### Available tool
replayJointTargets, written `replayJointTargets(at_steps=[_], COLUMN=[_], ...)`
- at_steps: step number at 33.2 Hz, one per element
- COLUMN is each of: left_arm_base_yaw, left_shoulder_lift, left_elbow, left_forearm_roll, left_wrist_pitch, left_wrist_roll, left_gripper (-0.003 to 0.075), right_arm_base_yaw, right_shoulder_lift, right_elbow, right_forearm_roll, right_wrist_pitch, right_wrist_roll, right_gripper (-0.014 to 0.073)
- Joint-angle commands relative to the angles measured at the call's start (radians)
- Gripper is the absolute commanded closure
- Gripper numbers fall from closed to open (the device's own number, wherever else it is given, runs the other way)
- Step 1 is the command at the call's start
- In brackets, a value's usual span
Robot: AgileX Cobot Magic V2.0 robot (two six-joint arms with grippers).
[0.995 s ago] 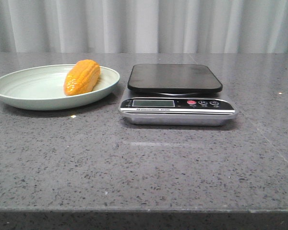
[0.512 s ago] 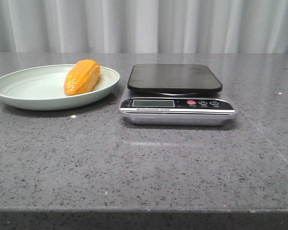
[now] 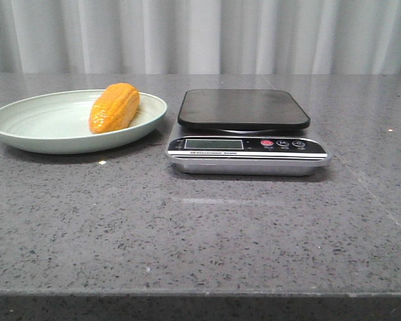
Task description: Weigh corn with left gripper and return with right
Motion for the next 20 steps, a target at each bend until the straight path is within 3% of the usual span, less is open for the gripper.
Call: replayJointTargets(at_steps=[1,10,15,20], left_arm_base_yaw=[-0.007,0.036,0.196,0.408], left_shoulder_lift=[0.016,0.016,0.014,0.014], left_elbow=[-0.025,0.046,0.142,0.253], left_forearm_roll=[0.005,-0.007,0.005,-0.069], left_wrist_pitch=[-0.073,-0.084,-0.155,-0.322], left_wrist_roll=[0.002,0.002,0.018,0.057], left_gripper=[0.0586,0.0586,0.0586,0.0586], right_arm_base_yaw=[-0.005,-0.005,-0.005,-0.005], right_shoulder_lift=[0.007,0.007,0.007,0.007], right_elbow=[-0.026,-0.026,-0.026,-0.026], right_forearm_roll=[-0.018,-0.018,-0.018,-0.018], right_wrist_pitch=[-0.07,-0.07,-0.07,-0.07], right_wrist_roll=[-0.006,-0.006,-0.006,-0.006], right_gripper=[0.045,0.045,0.045,0.045])
